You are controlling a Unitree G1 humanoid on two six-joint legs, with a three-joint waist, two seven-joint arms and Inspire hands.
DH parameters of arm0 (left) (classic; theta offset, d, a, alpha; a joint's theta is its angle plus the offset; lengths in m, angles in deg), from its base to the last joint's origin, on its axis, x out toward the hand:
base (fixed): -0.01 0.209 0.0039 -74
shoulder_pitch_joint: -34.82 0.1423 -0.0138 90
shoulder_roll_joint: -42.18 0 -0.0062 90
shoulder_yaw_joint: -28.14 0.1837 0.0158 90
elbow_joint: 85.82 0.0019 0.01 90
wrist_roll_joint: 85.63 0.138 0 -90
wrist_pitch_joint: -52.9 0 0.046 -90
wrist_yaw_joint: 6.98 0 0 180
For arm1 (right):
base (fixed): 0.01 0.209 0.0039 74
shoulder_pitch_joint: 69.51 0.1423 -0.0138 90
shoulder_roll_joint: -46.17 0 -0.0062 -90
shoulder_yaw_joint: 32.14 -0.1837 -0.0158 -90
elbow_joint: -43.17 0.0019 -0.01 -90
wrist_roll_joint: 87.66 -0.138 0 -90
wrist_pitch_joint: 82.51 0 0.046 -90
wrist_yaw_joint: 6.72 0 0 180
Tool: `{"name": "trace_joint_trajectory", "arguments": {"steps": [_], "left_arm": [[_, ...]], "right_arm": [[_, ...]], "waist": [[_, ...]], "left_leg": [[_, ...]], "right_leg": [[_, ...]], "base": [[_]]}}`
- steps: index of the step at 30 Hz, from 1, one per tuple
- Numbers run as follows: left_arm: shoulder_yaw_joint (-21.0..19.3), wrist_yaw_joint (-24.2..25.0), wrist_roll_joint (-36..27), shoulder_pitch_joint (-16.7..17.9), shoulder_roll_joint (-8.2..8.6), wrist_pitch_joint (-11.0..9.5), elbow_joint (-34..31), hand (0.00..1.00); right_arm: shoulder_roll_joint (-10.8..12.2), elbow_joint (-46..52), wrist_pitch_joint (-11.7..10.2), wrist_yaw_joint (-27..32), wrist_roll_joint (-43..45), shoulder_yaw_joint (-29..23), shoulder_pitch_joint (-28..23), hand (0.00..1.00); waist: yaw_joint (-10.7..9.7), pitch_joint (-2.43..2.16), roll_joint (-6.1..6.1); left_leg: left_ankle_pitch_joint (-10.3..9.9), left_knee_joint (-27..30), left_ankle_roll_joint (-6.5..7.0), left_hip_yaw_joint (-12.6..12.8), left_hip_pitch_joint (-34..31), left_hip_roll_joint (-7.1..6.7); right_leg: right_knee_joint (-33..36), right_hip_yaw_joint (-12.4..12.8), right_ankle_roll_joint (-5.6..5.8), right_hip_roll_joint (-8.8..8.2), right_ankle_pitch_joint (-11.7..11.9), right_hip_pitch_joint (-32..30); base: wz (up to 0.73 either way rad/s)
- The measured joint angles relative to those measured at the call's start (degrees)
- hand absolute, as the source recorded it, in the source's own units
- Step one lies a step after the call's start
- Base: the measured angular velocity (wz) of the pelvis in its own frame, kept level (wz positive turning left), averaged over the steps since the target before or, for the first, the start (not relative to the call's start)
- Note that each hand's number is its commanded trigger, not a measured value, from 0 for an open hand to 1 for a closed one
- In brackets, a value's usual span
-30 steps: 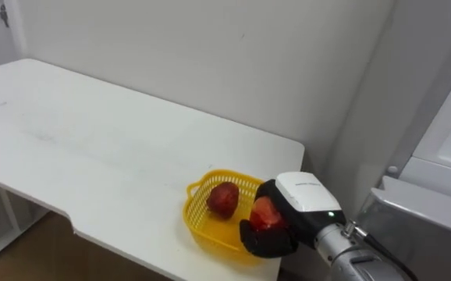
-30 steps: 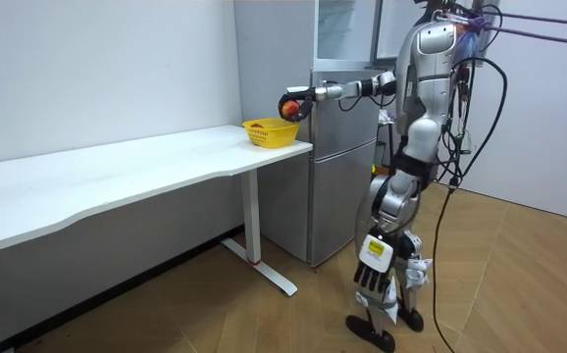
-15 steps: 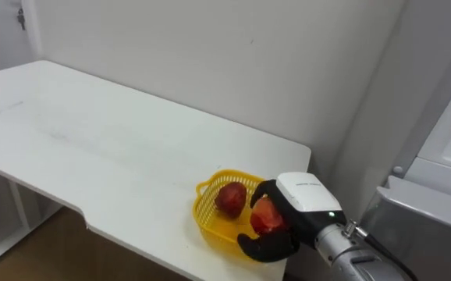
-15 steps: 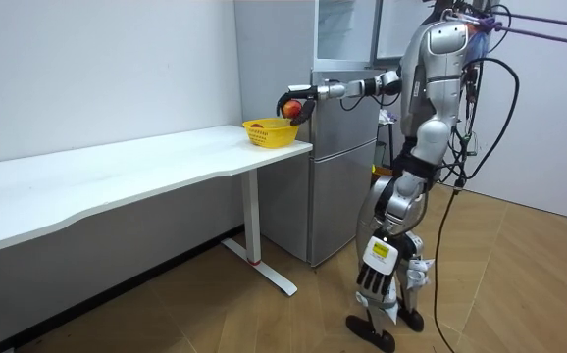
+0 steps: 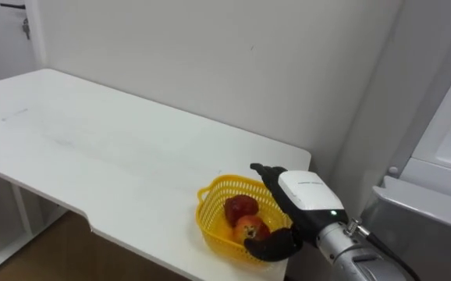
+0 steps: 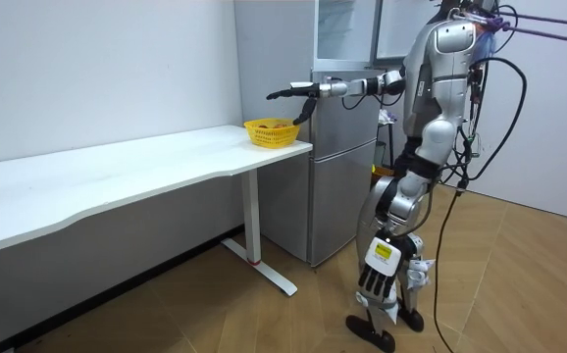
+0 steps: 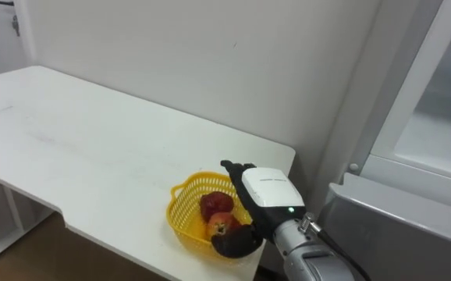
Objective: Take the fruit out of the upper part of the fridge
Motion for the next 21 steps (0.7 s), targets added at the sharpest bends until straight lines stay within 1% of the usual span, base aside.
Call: {"name": "trace_joint_trajectory", "arguments": {"steps": [5,14,16,17,19,21], "left_arm": [[0.0,0.04,0.13,-0.02,0.0,0.0,0.0,0.0],[0.07,0.03,0.17,0.0,0.0,0.01,-0.01,0.0],[0.06,0.0,0.2,0.05,-0.01,0.03,-0.18,0.0],[0.06,-0.01,0.21,0.06,-0.02,0.03,-0.2,0.0],[0.06,-0.04,0.2,0.03,-0.08,0.02,-0.2,0.0],[0.08,-0.04,0.12,-0.02,-0.06,0.0,-0.2,0.0]], "right_arm": [[0.0,0.0,0.5,-0.07,0.0,0.0,0.0,0.0],[0.0,-0.08,0.51,-0.06,-0.03,0.0,0.0,0.0],[0.0,-0.07,0.52,-0.06,-0.11,0.0,0.0,0.0],[0.0,-0.07,0.53,-0.06,-0.12,0.0,0.0,0.0],[0.02,0.03,0.51,-0.03,-0.09,-0.01,0.09,0.0],[0.02,0.03,0.46,0.07,-0.16,-0.02,0.42,0.0]], "waist": [[0.01,-0.04,-0.05],[-0.02,-0.04,-0.06],[-0.03,-0.18,-0.24],[-0.06,-0.14,-0.18],[-0.03,-0.27,-0.35],[-0.13,-0.28,-0.34]], "left_leg": [[0.0,-0.01,0.0,0.02,0.12,0.0],[0.0,-0.03,0.0,0.03,0.13,0.0],[0.0,-0.04,0.0,0.03,0.04,0.0],[0.0,-0.04,0.0,0.03,0.04,0.0],[0.0,-0.05,0.0,0.02,0.02,0.0],[0.0,-0.04,0.0,0.05,0.14,0.0]], "right_leg": [[0.0,0.01,0.0,0.0,0.0,0.1],[-0.03,-0.03,0.0,0.01,0.0,0.21],[-0.06,-0.04,0.0,0.0,0.0,0.19],[-0.07,-0.05,0.0,0.0,0.0,0.18],[-0.07,-0.06,0.0,0.05,0.0,0.11],[-0.07,0.0,0.0,0.05,0.01,0.12]], "base": [[0.0],[0.0],[0.0],[0.0],[0.0],[0.0]]}}
